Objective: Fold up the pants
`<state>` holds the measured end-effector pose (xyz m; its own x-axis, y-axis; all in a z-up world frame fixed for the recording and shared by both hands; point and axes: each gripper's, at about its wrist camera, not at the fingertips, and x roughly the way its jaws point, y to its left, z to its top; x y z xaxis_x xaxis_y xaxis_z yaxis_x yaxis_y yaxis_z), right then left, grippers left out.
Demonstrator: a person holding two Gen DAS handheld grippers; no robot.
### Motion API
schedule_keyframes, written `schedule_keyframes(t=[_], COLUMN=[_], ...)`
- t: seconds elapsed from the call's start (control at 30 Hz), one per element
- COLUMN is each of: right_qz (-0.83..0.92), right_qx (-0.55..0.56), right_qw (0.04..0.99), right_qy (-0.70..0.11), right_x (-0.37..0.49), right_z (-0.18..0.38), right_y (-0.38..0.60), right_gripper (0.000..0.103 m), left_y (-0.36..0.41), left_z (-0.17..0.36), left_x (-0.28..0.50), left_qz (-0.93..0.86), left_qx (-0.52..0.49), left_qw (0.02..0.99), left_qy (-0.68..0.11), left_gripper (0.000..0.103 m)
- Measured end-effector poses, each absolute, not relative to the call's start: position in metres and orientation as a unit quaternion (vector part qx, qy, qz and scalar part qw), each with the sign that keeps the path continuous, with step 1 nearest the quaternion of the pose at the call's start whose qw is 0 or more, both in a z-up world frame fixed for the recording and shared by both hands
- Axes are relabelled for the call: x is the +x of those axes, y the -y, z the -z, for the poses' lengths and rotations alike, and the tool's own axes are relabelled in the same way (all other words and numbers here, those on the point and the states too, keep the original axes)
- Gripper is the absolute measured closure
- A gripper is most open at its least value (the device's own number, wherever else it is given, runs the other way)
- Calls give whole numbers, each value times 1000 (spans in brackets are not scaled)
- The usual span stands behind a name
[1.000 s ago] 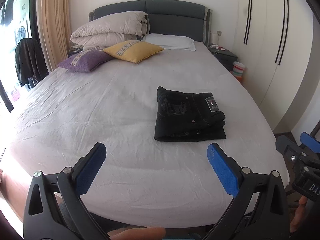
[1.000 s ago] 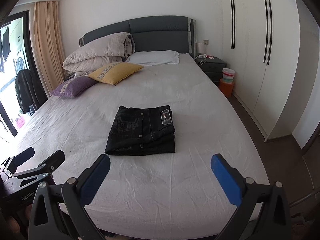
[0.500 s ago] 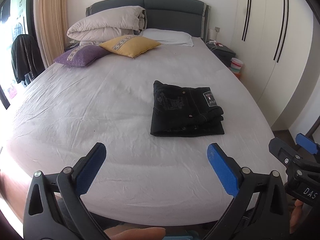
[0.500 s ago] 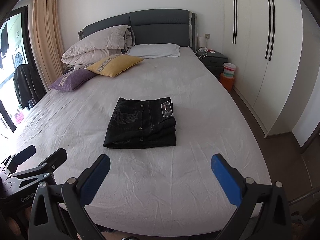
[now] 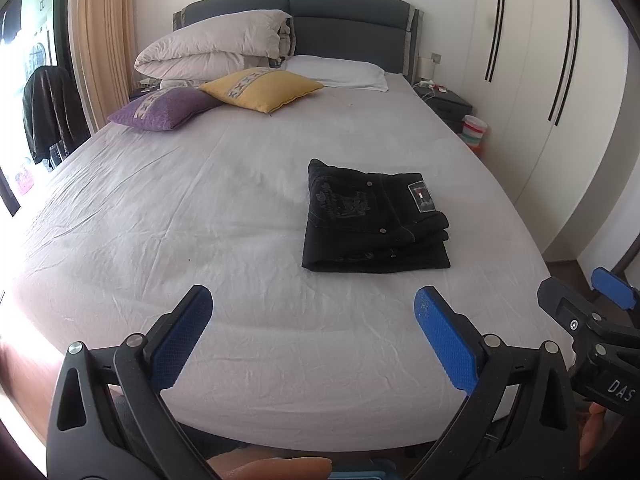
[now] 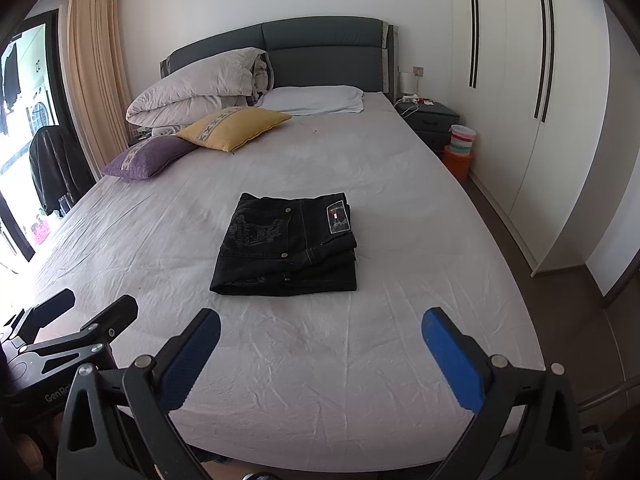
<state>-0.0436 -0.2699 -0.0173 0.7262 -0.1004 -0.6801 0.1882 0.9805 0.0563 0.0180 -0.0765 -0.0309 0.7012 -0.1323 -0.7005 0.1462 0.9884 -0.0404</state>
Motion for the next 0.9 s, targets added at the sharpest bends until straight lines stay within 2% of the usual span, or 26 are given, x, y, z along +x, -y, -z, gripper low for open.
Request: schedule_keyframes(t=[0.9], right_qz=[76], right_qx=[59], right_qw=[926], right_qy=[-364], right_x=[-43], right_z=[17], right_y=[267], right_gripper=[0], left_y=[76], left_z=[33], left_x=[19], left_qz=[75], left_qx=[9], left_qw=[922], left_qy=[-381], left_gripper=[0])
